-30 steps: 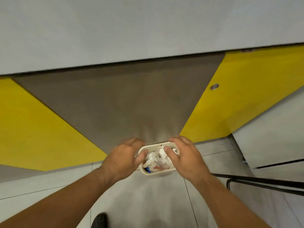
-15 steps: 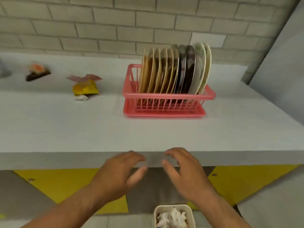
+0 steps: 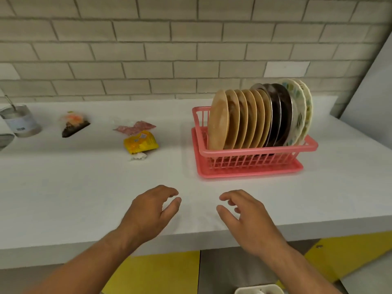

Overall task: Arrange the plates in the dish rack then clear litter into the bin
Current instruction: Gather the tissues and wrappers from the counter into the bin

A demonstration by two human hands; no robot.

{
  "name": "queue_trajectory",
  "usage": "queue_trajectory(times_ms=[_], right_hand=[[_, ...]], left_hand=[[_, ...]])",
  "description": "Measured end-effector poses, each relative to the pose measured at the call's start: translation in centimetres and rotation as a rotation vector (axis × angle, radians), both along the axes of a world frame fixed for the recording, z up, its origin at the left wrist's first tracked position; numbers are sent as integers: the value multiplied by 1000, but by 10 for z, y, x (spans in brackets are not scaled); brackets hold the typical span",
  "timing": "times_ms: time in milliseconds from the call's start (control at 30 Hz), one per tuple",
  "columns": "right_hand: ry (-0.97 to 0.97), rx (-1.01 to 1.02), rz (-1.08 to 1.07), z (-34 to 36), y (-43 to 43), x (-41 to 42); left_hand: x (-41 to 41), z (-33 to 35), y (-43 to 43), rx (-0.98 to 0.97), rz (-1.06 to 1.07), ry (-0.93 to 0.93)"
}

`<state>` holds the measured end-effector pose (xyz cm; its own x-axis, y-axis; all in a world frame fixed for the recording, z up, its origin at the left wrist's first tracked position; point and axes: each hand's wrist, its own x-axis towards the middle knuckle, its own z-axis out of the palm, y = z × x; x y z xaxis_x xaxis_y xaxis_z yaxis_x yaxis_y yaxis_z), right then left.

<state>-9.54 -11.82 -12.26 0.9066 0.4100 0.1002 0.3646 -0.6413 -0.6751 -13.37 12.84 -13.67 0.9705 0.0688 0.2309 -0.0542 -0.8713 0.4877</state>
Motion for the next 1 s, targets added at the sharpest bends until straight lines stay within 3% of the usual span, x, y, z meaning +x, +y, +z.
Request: queue_trajectory(times_ms=[400, 767, 900, 1000], right_hand=[[31, -66, 241, -4, 93, 59], [-16, -103, 135, -4, 160, 104], [-14, -129, 76, -9, 188, 117], [-8, -138, 26, -17, 203, 121]], left_hand=[[56, 2, 59, 54, 194, -32], [132, 15, 130, 54, 189, -110], [197, 20, 178, 23, 212, 48], [241, 14, 191, 99, 152, 328]])
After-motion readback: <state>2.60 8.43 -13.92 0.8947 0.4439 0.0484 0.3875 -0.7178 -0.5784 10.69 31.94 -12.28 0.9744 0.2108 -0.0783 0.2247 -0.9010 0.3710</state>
